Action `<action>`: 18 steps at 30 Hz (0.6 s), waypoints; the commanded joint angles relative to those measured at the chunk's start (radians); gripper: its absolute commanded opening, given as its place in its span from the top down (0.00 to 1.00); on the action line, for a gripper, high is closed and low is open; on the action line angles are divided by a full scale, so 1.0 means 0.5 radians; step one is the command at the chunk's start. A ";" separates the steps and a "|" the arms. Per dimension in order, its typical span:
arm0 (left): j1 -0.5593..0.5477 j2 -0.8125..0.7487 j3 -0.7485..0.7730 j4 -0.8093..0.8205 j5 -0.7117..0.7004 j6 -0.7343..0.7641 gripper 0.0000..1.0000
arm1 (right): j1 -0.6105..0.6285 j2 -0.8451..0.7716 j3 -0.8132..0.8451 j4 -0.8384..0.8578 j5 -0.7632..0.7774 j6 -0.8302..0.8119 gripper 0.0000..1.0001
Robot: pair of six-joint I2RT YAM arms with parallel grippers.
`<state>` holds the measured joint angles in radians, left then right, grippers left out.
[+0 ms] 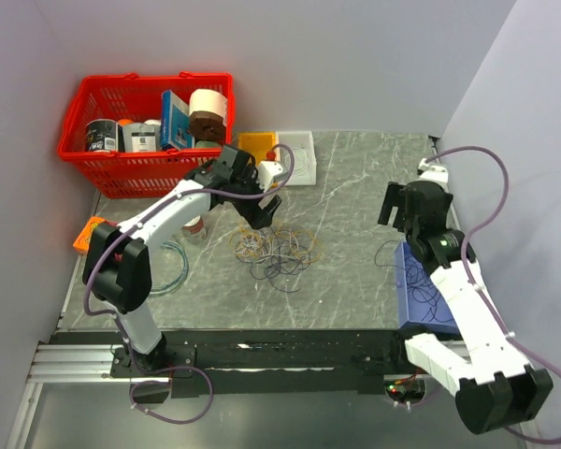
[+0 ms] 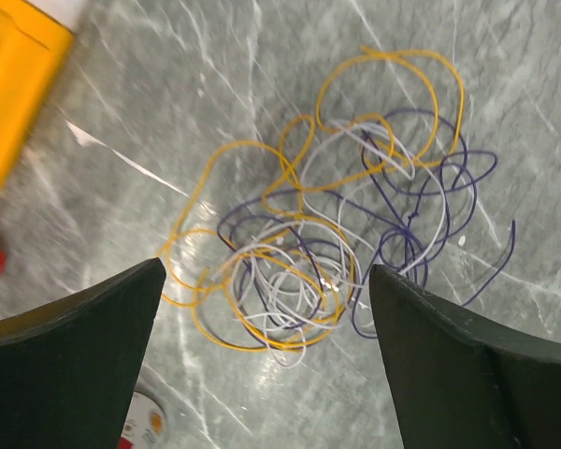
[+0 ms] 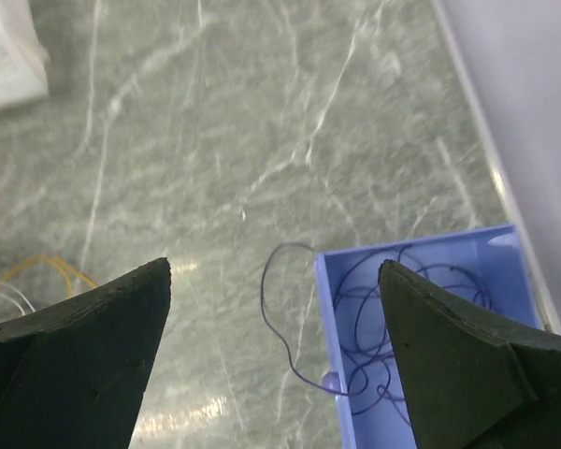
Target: Untangle the cables
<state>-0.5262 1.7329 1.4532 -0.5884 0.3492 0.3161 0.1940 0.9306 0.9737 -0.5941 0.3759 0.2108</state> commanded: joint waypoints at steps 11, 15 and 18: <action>0.108 0.029 -0.111 0.060 0.179 -0.043 0.02 | 0.366 0.853 0.360 -0.971 -0.363 -0.722 0.12; 0.132 -0.020 -0.179 0.109 0.237 -0.031 0.02 | 0.526 1.120 0.298 -1.051 0.058 -0.869 0.11; 0.160 -0.051 -0.219 0.121 0.271 -0.009 0.02 | 0.551 1.286 0.292 -1.045 0.147 -0.915 0.12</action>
<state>-0.4633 1.7645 1.3632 -0.5644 0.4252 0.2981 0.4580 1.5047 1.1202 -1.0290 0.2920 -0.1558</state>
